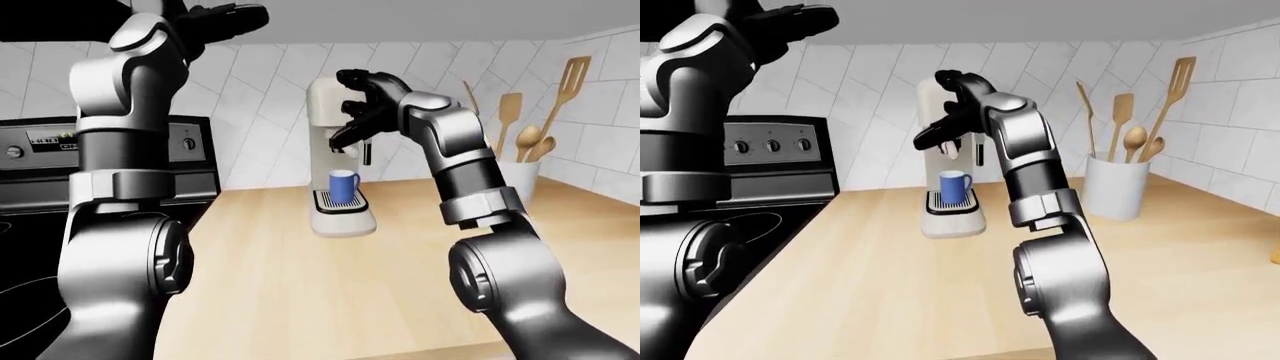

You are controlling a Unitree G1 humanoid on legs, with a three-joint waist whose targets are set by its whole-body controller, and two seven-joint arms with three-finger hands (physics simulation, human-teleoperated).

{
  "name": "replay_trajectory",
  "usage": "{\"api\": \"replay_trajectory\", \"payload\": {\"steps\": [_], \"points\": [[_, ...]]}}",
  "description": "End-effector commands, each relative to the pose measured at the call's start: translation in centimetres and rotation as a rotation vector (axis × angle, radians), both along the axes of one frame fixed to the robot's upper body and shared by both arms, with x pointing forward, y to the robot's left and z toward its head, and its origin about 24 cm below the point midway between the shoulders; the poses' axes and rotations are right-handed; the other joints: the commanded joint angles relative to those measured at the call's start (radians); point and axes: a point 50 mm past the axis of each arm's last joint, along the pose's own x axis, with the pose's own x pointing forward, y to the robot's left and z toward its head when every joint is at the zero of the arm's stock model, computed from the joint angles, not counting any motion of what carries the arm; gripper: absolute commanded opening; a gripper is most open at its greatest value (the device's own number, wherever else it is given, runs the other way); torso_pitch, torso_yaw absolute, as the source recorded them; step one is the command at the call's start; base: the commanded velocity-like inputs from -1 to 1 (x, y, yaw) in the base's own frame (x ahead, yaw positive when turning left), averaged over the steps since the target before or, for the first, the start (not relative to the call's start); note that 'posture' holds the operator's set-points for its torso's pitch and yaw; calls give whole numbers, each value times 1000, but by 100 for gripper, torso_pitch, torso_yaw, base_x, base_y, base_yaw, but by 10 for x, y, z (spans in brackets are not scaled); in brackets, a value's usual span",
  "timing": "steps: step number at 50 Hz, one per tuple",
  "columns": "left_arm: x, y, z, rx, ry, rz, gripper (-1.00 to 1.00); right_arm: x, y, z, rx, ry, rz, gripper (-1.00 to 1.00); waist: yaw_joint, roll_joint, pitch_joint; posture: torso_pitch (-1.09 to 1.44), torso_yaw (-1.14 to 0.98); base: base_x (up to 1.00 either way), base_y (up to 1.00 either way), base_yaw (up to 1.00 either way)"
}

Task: Press the button on the coffee machine to serve coffee.

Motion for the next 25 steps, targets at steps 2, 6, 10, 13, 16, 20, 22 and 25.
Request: {"api": "replay_trajectory", "payload": {"steps": [2, 6, 10, 13, 16, 20, 22, 25], "points": [[-6, -2, 21, -1, -84, -5, 100, 1, 2, 26, 13, -107, 2, 100, 0, 3, 0, -79, 0, 0, 0, 0], [-6, -1, 21, -2, -85, -4, 100, 4, 1, 24, 16, -105, -6, 100, -1, 4, -1, -79, 0, 0, 0, 0], [-6, -1, 20, -2, -84, -4, 100, 6, 1, 22, 18, -102, -9, 100, -1, 4, -1, -79, 0, 0, 0, 0], [-7, -1, 21, -4, -84, -4, 100, 6, 0, 21, 18, -97, -17, 100, -1, 4, -1, -79, 0, 0, 0, 0], [-7, -2, 22, -4, -85, -5, 100, 7, -2, 18, 16, -93, -19, 100, 0, 4, -1, -79, 0, 0, 0, 0], [-6, -2, 22, -4, -86, -6, 100, 8, -1, 20, 18, -93, -19, 100, 0, 3, -2, -79, 0, 0, 0, 0], [-6, -2, 22, -4, -88, -7, 100, 8, 0, 21, 20, -94, -19, 100, 0, 4, -2, -79, 0, 0, 0, 0], [-6, -3, 22, -6, -87, -7, 100, 10, 1, 18, 19, -92, -17, 100, -1, 5, -2, -79, 0, 0, 0, 0]]}}
